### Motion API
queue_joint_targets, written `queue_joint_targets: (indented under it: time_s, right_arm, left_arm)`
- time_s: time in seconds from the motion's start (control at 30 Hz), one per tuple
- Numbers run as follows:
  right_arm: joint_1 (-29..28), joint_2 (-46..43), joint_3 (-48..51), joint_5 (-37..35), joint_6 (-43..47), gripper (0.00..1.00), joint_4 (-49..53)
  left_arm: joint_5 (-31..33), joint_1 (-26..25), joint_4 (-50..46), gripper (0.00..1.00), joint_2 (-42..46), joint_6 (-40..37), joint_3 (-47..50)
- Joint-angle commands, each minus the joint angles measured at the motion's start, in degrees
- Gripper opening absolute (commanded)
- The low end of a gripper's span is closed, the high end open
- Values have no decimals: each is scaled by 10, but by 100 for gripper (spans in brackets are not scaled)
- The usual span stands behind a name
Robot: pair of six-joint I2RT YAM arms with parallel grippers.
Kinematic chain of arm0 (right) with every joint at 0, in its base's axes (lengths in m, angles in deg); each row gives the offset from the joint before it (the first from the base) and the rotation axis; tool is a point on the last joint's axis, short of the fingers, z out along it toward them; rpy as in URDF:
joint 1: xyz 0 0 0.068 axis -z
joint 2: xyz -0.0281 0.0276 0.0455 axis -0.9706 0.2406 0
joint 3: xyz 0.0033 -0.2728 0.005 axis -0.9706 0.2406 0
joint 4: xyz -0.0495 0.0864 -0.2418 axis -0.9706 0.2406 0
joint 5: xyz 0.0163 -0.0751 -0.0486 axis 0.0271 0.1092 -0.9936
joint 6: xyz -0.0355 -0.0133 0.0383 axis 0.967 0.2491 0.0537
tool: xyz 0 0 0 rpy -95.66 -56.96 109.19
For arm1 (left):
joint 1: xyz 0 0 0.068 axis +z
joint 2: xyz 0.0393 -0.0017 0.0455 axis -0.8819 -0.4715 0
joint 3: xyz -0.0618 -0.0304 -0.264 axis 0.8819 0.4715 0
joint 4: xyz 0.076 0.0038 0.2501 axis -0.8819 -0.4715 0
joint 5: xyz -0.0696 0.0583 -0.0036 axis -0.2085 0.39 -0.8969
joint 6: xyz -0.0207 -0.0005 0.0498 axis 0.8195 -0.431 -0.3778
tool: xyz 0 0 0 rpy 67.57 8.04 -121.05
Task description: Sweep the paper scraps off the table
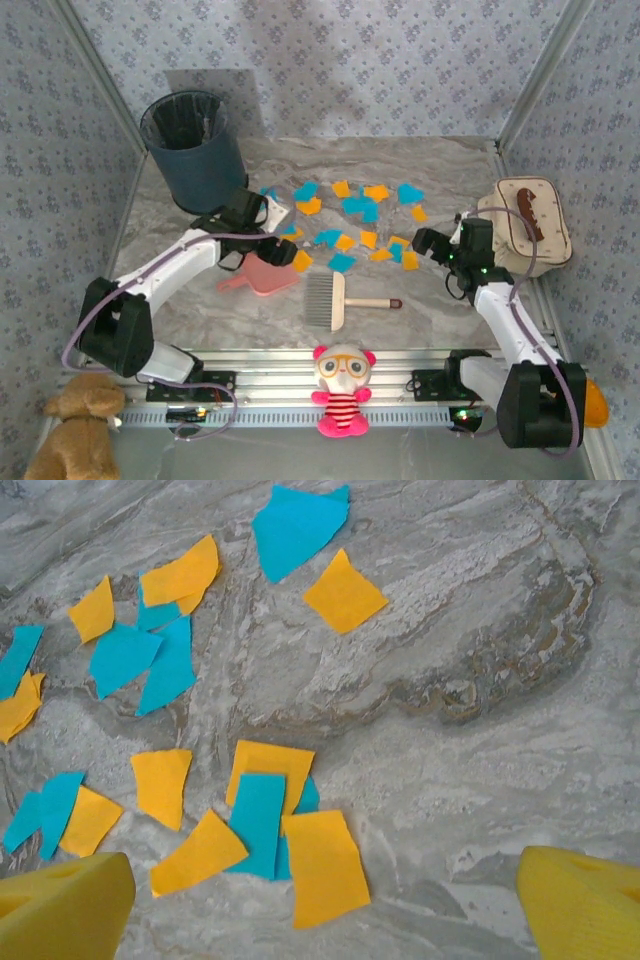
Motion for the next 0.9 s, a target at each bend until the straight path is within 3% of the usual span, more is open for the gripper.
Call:
queue_joint_targets:
  time_s: [0.0, 0.33, 0.5, 0.87]
  right_arm:
    - [-8, -16, -3, -7, -13, 100, 55]
    - [-13, -51, 8, -44, -27, 100, 100]
    - [-12, -58, 8, -62, -34, 100, 121]
    - [-12, -70, 15, -67, -44, 100, 145]
  left_arm:
    - [-67, -44, -43, 81, -25, -107, -29]
    - [-114, -152, -58, 68, -102, -256, -89]
    - [-106, -188, -60, 58, -145, -289, -121]
    - [-87, -242, -86, 50, -248, -323, -198]
